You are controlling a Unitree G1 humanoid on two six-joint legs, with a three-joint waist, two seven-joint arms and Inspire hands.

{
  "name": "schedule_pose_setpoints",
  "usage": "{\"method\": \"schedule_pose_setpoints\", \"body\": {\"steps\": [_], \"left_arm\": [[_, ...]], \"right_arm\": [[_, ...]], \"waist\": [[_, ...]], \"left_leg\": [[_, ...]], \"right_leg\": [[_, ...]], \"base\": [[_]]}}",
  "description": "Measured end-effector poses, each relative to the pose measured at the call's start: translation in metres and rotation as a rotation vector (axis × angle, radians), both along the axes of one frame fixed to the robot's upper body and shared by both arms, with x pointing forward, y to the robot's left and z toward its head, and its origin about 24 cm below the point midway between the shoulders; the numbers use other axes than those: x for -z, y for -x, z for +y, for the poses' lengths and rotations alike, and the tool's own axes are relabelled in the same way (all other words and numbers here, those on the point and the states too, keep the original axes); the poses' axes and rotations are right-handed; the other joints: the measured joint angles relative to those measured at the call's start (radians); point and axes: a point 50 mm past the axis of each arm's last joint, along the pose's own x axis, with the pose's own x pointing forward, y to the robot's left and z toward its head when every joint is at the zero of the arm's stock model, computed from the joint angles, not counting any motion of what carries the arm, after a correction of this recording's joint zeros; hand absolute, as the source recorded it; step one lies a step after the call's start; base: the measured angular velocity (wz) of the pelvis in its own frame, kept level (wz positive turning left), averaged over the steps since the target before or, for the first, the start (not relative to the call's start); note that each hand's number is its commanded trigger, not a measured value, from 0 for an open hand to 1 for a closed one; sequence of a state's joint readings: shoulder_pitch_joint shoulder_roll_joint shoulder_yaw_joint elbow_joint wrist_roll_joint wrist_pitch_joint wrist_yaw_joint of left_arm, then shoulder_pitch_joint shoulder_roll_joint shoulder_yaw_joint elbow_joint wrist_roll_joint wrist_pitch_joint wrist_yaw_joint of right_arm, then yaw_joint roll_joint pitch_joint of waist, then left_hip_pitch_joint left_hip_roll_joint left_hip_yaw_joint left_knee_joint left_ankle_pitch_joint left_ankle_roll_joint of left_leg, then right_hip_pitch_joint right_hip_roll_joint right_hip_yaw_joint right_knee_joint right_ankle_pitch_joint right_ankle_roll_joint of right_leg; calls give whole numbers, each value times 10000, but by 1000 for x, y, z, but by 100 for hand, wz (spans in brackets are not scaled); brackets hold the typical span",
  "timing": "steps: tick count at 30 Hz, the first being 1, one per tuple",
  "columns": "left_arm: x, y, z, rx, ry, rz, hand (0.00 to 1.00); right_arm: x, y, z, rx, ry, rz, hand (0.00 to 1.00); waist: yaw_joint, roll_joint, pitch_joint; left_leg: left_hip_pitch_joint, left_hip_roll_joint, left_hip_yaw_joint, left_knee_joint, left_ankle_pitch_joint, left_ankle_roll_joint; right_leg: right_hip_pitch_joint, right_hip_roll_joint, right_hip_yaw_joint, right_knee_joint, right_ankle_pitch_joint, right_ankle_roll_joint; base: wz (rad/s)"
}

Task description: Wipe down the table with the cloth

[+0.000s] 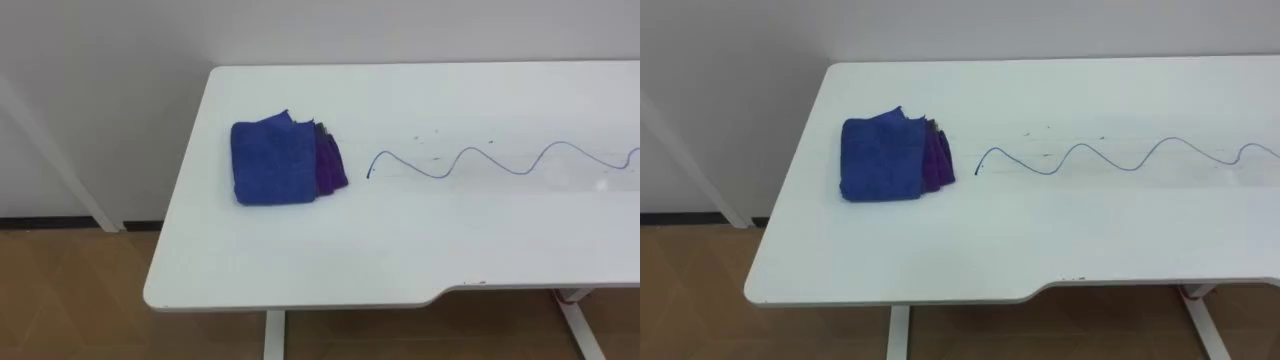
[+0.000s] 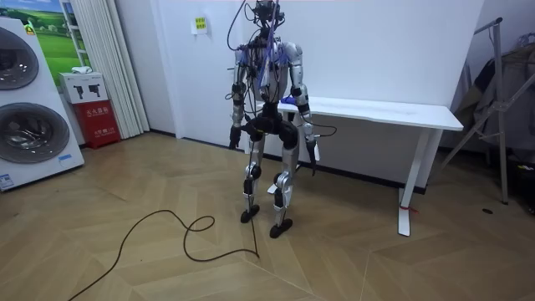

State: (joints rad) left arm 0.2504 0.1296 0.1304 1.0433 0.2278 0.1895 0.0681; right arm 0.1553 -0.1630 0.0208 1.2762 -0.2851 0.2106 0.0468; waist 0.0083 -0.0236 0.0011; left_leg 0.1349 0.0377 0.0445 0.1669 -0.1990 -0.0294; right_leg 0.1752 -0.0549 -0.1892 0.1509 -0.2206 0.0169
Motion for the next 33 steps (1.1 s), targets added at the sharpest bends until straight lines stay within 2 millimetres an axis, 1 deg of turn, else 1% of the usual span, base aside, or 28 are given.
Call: {"method": "schedule_pose_setpoints", "body": {"steps": [4,8,11,14,17,20,22,23,25,26,27,28,29,30,31,32,33], "left_arm": [[0,0,0,21,39,-18,0],[0,-3,0,64,66,-64,0],[0,-4,1,54,60,-87,0],[0,-4,2,4,71,-78,0],[-1,-2,2,-55,42,-41,0],[-1,2,4,-250,42,61,0],[-3,6,10,-833,-86,46,0],[-3,8,13,-1028,-141,53,0],[-6,13,21,-1440,-348,128,0],[-7,17,26,-1620,-455,163,0],[-8,16,29,-1758,-493,86,0],[-11,16,36,-1947,-647,22,0],[-12,17,40,-2012,-747,2,0],[-15,17,48,-2024,-939,-12,0],[-18,16,55,-2064,-1100,-78,0],[-20,16,58,-2126,-1174,-133,0],[-22,18,63,-2269,-1293,-185,0]], "right_arm": [[0,-3,0,-24,-76,-113,0],[0,-10,1,-65,-254,-295,0],[1,-12,2,88,-271,-427,0],[1,-9,2,431,-300,-405,0],[1,-3,2,1405,-297,-420,0],[0,8,-1,2961,-20,-514,0],[-2,19,-5,4830,259,-596,0],[-3,21,-7,5374,337,-660,0],[-7,29,-21,7225,843,-947,0],[-11,30,-30,7969,1172,-1212,0],[-13,32,-36,8339,1355,-1324,0],[-18,34,-48,8994,1748,-1582,0],[-21,34,-56,9264,1962,-1732,0],[-28,33,-71,9643,2432,-2071,0],[-35,30,-87,9817,2885,-2402,0],[-39,27,-94,9938,3106,-2604,0],[-46,22,-108,10102,3490,-2991,0]], "waist": [[45,-16,7],[12,10,20],[14,19,14],[-2,33,14],[-16,28,15],[-80,13,17],[-213,-48,31],[-302,-78,34],[-559,-172,14],[-575,-206,19],[-627,-238,17],[-708,-318,8],[-747,-334,18],[-802,-376,28],[-866,-463,14],[-890,-483,26],[-883,-586,19]], "left_leg": [[-1,-2,0,0,-1,-1],[-21,-2,18,0,-2,-2],[-19,-5,25,-2,-2,-2],[-14,-10,25,-2,-2,-2],[-17,-10,23,-3,-2,-2],[10,-26,29,-8,-2,-2],[-7,-29,-5,-9,-2,-2],[-8,-35,-25,-9,-2,-2],[-2,-59,-37,-9,-1,-1],[-10,-72,-32,-8,-1,-1],[-14,-79,-29,-7,-1,-1],[-27,-94,-29,-7,-1,-1],[-30,-99,-29,-7,-1,-1],[-26,-112,-21,-8,-2,-1],[-20,-120,8,-7,-1,-1],[-17,-126,20,-8,-1,-1],[-14,-128,63,-11,-1,0]], "right_leg": [[-25,0,79,10,-47,4],[-26,3,85,6,-46,3],[-8,4,90,15,-44,1],[5,4,85,14,-44,0],[5,5,72,5,-49,-2],[46,-11,71,-13,-53,1],[50,-15,14,-27,-55,3],[64,-20,-11,-25,-57,6],[61,-49,-40,-1,-72,15],[35,-59,-19,10,-83,31],[12,-68,-3,4,-98,36],[5,-87,-12,17,-121,53],[-1,-92,-8,22,-123,58],[-14,-104,27,29,-124,64],[-26,-114,59,34,-125,75],[-29,-115,78,33,-123,81],[-28,-115,125,37,-115,92]], "base": [[0],[0],[0],[0],[0],[0],[6],[9],[3],[0],[0],[0],[0],[-5],[-7],[-10],[-11]]}}
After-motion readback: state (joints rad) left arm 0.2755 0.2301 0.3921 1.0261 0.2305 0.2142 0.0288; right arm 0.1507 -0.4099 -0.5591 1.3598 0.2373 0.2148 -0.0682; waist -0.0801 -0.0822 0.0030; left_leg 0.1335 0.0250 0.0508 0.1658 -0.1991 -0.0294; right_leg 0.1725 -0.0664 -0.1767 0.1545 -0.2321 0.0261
